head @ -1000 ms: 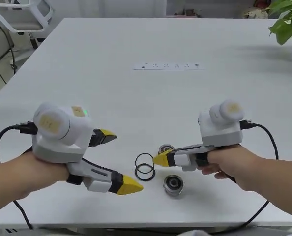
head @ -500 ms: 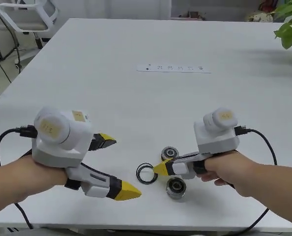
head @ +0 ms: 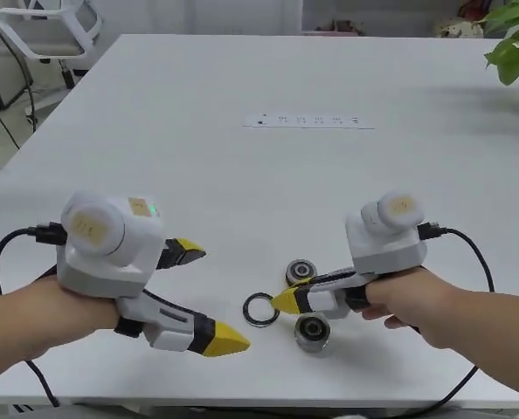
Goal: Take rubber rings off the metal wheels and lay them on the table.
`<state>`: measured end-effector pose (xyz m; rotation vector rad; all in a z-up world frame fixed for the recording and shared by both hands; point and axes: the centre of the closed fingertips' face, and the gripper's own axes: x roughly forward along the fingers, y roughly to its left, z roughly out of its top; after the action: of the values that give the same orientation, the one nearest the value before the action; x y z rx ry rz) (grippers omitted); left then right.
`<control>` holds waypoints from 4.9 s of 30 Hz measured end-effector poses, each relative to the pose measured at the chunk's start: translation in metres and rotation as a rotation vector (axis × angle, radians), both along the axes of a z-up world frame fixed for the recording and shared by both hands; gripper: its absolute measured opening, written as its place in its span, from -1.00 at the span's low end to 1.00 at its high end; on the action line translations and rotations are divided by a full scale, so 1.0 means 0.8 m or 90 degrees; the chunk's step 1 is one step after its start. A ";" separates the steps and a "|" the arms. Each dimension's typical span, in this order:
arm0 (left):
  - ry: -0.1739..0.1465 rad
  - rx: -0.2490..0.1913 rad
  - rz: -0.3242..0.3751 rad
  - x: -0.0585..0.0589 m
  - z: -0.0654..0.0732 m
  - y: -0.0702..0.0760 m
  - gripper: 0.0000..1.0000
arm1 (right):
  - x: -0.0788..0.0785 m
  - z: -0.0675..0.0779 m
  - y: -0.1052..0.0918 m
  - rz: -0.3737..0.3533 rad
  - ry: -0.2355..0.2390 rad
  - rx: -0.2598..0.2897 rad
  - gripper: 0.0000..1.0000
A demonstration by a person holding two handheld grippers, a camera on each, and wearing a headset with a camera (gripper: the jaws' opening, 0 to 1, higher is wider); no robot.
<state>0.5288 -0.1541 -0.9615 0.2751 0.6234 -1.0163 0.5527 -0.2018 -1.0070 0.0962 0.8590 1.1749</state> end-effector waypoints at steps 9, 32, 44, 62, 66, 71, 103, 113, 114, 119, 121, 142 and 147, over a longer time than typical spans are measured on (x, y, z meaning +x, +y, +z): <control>-0.011 0.002 0.002 0.013 0.005 -0.003 0.67 | 0.017 0.019 -0.015 -0.024 -0.029 0.020 -0.68; -0.010 -0.006 -0.002 0.054 -0.002 -0.043 0.52 | 0.040 0.030 -0.058 -0.079 -0.085 0.025 -0.53; -0.013 -0.001 -0.007 0.076 -0.007 -0.065 0.39 | 0.051 0.014 -0.084 -0.086 -0.129 -0.020 -0.44; 0.005 0.023 -0.025 0.077 -0.037 -0.086 0.15 | 0.046 -0.004 -0.086 -0.055 -0.160 -0.050 -0.40; 0.008 0.027 -0.028 0.077 -0.041 -0.090 0.10 | 0.047 -0.002 -0.085 -0.056 -0.165 -0.048 -0.39; 0.010 0.029 -0.030 0.078 -0.043 -0.093 0.03 | 0.047 -0.003 -0.084 -0.054 -0.167 -0.047 -0.39; 0.015 0.028 -0.041 0.082 -0.049 -0.111 -0.30 | 0.047 -0.006 -0.084 -0.052 -0.167 -0.043 -0.38; 0.009 0.034 -0.045 0.087 -0.051 -0.112 -0.55 | 0.047 -0.009 -0.084 -0.049 -0.166 -0.044 -0.38; 0.007 0.035 -0.044 0.088 -0.051 -0.111 -0.57 | 0.047 -0.009 -0.084 -0.048 -0.165 -0.044 -0.38; -0.004 0.047 -0.039 0.091 -0.052 -0.109 -0.72 | 0.047 -0.009 -0.081 -0.043 -0.168 -0.045 -0.38; -0.004 0.049 -0.036 0.091 -0.052 -0.110 -0.72 | 0.046 -0.010 -0.079 -0.039 -0.168 -0.047 -0.38; -0.010 0.055 -0.013 0.092 -0.052 -0.113 -0.72 | 0.045 -0.014 -0.056 0.020 -0.200 -0.069 -0.43; -0.008 0.052 -0.009 0.091 -0.052 -0.114 -0.72 | 0.047 -0.014 -0.055 0.026 -0.213 -0.073 -0.52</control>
<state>0.6020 -0.2453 -1.0031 0.3587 0.6528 -1.0032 0.5902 -0.2459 -1.0185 -0.2082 0.6322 1.1376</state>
